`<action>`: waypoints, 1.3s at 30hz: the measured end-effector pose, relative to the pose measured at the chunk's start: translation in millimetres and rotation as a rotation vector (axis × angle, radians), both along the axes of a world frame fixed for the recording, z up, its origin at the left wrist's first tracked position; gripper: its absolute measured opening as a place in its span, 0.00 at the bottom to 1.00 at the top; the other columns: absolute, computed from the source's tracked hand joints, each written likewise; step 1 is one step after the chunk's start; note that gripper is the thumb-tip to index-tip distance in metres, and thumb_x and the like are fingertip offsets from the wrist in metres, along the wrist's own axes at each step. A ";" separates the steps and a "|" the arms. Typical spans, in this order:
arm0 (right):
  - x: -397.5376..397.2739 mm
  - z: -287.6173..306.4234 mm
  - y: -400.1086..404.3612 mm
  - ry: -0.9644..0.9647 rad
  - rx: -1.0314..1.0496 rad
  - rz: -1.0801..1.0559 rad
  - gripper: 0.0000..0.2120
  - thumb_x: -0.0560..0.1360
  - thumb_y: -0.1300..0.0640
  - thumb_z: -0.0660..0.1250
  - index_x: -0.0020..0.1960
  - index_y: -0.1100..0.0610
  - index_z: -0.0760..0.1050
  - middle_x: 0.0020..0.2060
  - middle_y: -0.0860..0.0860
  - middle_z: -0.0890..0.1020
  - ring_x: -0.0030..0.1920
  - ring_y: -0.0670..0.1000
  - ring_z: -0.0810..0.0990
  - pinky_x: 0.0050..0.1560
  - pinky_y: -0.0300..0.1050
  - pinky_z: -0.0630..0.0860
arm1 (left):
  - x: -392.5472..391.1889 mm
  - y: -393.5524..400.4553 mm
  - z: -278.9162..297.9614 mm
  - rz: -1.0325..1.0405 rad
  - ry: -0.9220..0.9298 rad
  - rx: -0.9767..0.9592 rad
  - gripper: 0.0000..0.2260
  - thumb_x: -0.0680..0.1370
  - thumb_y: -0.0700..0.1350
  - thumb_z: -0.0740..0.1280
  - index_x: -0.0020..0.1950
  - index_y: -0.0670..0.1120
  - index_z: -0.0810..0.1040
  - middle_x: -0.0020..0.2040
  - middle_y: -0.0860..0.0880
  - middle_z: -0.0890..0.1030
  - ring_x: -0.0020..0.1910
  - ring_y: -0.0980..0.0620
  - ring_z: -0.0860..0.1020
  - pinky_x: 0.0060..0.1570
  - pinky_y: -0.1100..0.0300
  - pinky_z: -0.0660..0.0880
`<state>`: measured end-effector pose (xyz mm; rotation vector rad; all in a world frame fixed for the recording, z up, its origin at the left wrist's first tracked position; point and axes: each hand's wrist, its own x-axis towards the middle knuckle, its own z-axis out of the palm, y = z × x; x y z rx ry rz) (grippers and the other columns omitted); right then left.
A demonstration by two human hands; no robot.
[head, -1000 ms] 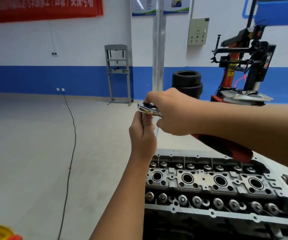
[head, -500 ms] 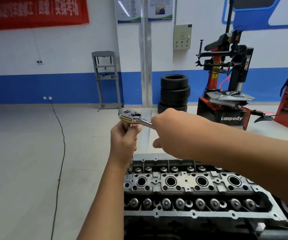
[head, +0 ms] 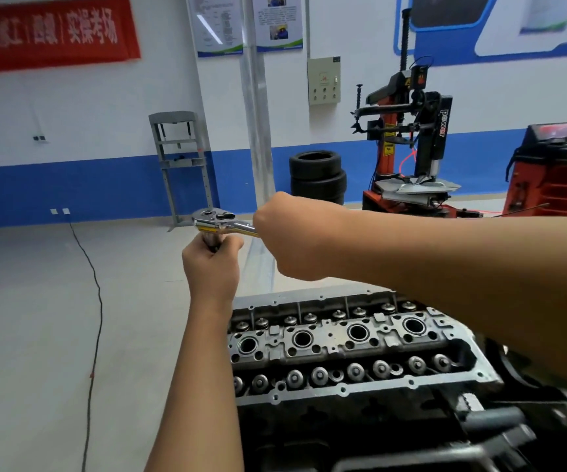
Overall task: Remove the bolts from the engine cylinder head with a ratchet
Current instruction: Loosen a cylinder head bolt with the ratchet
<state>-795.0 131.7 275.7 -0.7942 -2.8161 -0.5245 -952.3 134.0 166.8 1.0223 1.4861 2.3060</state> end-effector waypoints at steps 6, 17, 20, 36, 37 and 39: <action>1.5 0.6 2.5 -0.012 0.067 0.024 0.15 0.74 0.68 0.63 0.33 0.56 0.64 0.31 0.51 0.68 0.28 0.50 0.67 0.27 0.42 0.62 | -1.0 3.7 0.2 0.004 0.017 0.018 0.18 0.72 0.38 0.71 0.27 0.54 0.70 0.26 0.58 0.69 0.26 0.58 0.65 0.26 0.65 0.68; -3.8 6.0 10.1 -0.047 0.154 -0.020 0.15 0.75 0.65 0.66 0.36 0.55 0.63 0.31 0.49 0.69 0.29 0.47 0.67 0.26 0.39 0.58 | 0.1 8.9 4.3 0.024 0.009 -0.007 0.16 0.75 0.34 0.70 0.34 0.48 0.67 0.22 0.59 0.68 0.23 0.59 0.65 0.24 0.70 0.65; -4.5 6.4 12.9 -0.043 0.157 -0.027 0.16 0.75 0.65 0.66 0.36 0.54 0.62 0.32 0.49 0.69 0.29 0.47 0.67 0.26 0.39 0.58 | -0.1 9.6 4.7 0.021 0.021 -0.019 0.17 0.75 0.35 0.70 0.33 0.49 0.68 0.23 0.59 0.69 0.23 0.60 0.67 0.24 0.71 0.66; -3.6 3.9 26.7 -0.035 0.190 -0.004 0.12 0.77 0.65 0.65 0.40 0.54 0.66 0.33 0.50 0.71 0.30 0.48 0.68 0.28 0.41 0.60 | -1.7 8.1 5.3 0.043 -0.007 -0.045 0.14 0.76 0.37 0.70 0.34 0.49 0.69 0.24 0.59 0.70 0.25 0.60 0.67 0.36 0.59 0.71; -4.6 3.6 28.5 -0.028 0.183 -0.008 0.09 0.77 0.65 0.65 0.43 0.54 0.69 0.33 0.50 0.71 0.30 0.48 0.69 0.28 0.41 0.60 | -2.3 7.5 4.5 0.049 -0.005 -0.040 0.14 0.76 0.37 0.70 0.34 0.49 0.70 0.25 0.59 0.70 0.25 0.60 0.67 0.36 0.59 0.71; -4.1 3.9 31.4 -0.005 0.179 -0.012 0.05 0.77 0.64 0.65 0.48 0.55 0.73 0.34 0.51 0.72 0.31 0.49 0.70 0.28 0.42 0.61 | -1.4 7.7 4.7 0.047 -0.007 -0.033 0.14 0.76 0.37 0.70 0.35 0.48 0.71 0.29 0.56 0.70 0.25 0.61 0.67 0.35 0.59 0.70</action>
